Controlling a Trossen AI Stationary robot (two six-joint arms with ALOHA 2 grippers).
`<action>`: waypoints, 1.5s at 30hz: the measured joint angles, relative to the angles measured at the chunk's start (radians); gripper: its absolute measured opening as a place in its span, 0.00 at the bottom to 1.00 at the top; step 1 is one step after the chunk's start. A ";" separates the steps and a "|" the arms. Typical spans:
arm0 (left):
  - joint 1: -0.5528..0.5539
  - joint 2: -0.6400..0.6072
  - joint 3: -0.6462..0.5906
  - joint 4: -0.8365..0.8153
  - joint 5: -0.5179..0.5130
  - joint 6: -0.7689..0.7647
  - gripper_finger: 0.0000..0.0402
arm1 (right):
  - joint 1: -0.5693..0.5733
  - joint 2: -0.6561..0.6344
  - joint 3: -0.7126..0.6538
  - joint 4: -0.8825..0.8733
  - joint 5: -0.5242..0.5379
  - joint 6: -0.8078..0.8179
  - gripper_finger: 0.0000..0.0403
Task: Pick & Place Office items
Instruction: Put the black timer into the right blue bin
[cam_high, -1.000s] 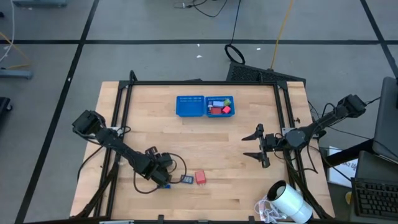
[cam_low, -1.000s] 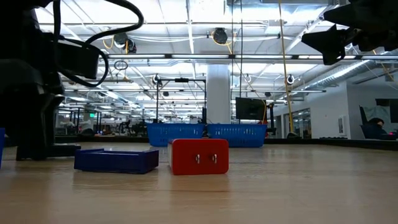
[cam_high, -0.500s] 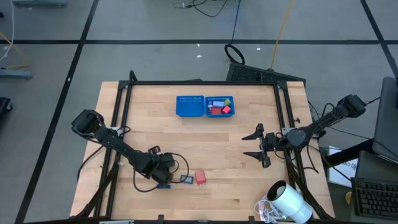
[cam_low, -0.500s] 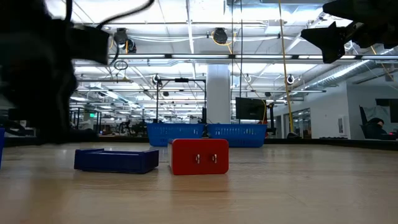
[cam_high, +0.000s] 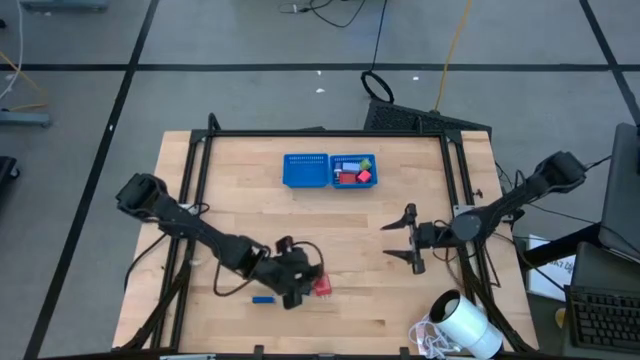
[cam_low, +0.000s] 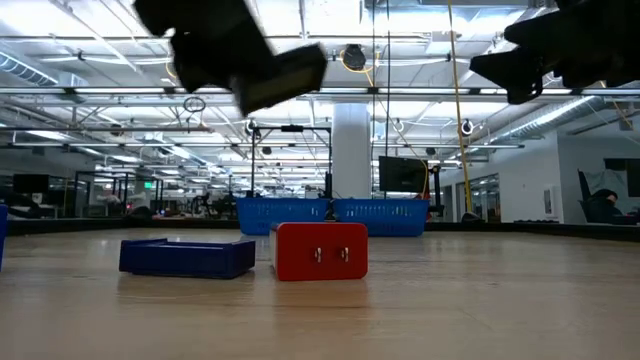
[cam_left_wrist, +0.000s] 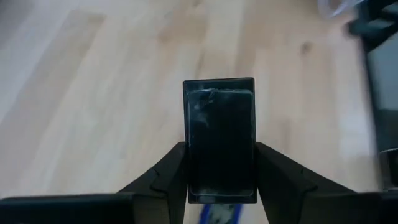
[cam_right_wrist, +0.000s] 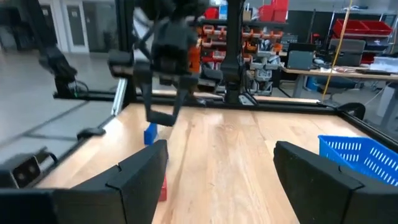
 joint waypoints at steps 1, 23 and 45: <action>0.012 0.000 0.000 0.032 0.024 0.012 0.38 | 0.000 0.028 0.008 0.011 0.000 -0.011 0.70; 0.144 0.000 -0.001 0.263 0.429 -0.086 0.38 | 0.002 0.656 0.476 0.034 -0.014 -0.369 0.70; 0.121 -0.001 -0.001 0.241 0.141 0.309 0.38 | 0.007 0.448 0.413 -0.150 0.053 -0.153 0.70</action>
